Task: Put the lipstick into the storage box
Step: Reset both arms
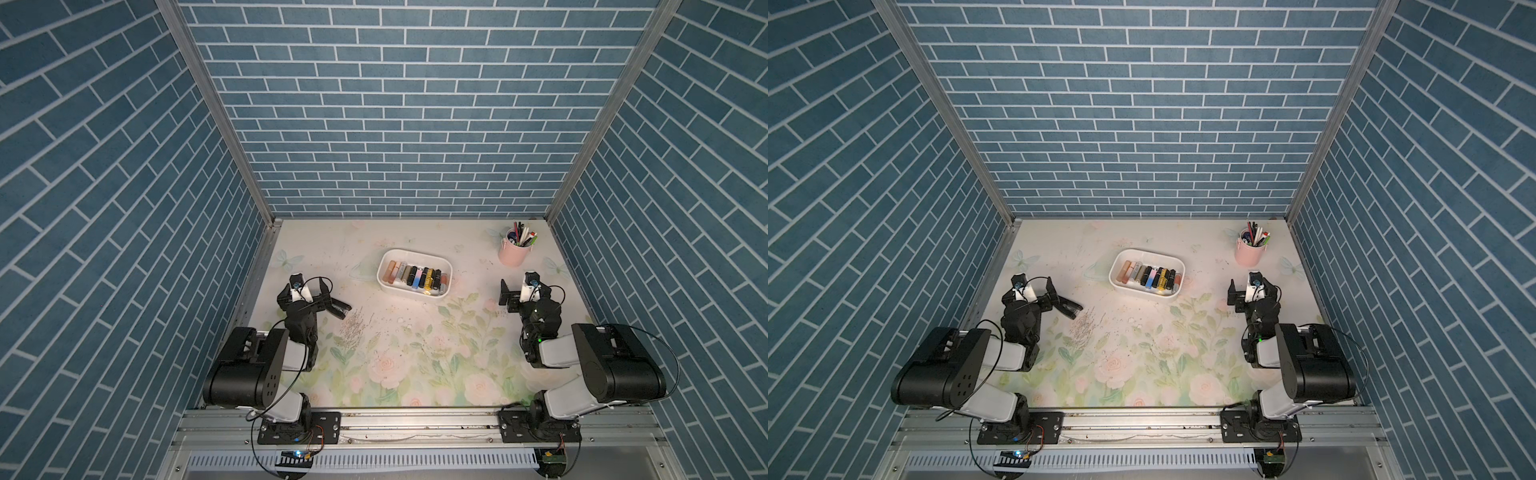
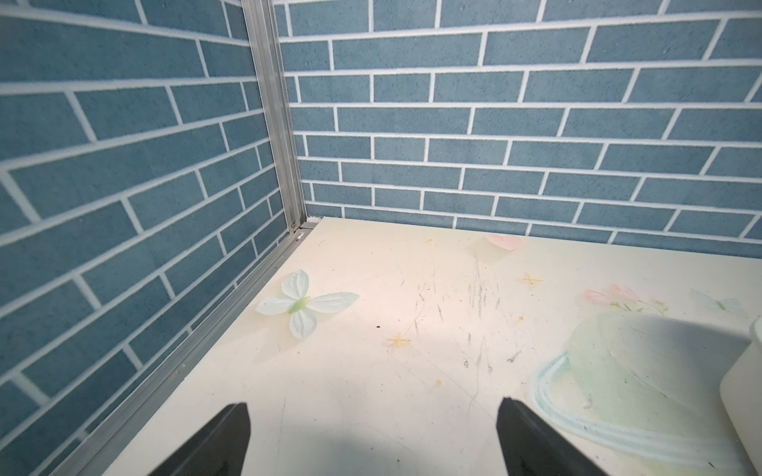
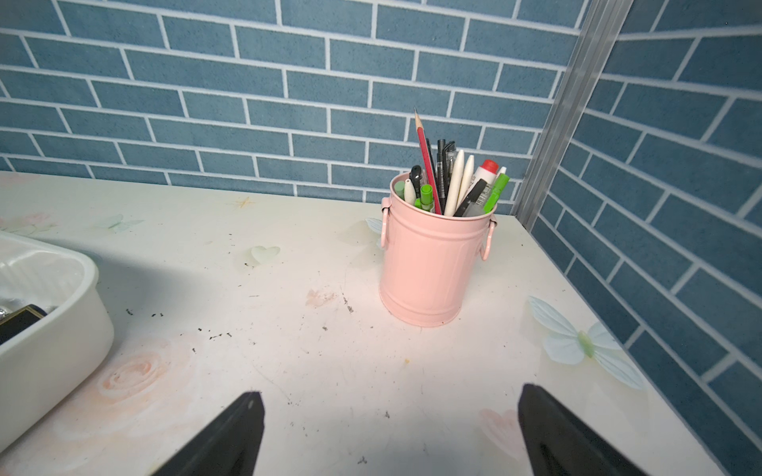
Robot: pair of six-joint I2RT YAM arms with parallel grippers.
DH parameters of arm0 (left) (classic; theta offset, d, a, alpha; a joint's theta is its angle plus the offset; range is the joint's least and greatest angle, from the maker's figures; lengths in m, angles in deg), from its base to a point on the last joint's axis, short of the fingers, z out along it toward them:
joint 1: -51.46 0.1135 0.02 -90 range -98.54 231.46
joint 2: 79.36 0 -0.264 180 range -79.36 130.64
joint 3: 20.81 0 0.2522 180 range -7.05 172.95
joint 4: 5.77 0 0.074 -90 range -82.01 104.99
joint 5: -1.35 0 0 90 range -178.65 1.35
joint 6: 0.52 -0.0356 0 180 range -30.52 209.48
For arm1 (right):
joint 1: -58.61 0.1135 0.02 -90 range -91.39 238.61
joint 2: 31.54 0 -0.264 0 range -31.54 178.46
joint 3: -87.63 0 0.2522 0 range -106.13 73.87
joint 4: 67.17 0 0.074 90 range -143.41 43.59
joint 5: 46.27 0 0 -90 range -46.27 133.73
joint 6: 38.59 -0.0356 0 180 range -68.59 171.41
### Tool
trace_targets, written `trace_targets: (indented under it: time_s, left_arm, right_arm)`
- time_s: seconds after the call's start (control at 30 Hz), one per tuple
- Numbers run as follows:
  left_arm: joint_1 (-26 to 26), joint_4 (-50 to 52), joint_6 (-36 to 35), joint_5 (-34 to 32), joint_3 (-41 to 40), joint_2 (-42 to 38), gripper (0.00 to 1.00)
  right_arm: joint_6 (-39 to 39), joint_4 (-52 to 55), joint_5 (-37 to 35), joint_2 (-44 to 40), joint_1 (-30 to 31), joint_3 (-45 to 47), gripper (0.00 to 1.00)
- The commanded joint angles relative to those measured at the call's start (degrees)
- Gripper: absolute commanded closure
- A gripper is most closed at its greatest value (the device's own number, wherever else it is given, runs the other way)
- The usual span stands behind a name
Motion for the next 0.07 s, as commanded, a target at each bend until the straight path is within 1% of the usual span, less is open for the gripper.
trace_targets:
  time_s: [0.0,0.03]
  left_arm:
    - [0.19,-0.82,0.29,-0.18,0.53,0.03,0.01]
    - [0.19,-0.82,0.29,-0.21,0.54,-0.01,0.0]
  right_arm:
    - [-0.39,0.14,0.26,0.47,-0.16,-0.94,0.0]
    - [-0.28,0.04,0.28,0.3,-0.15,-0.78,0.0]
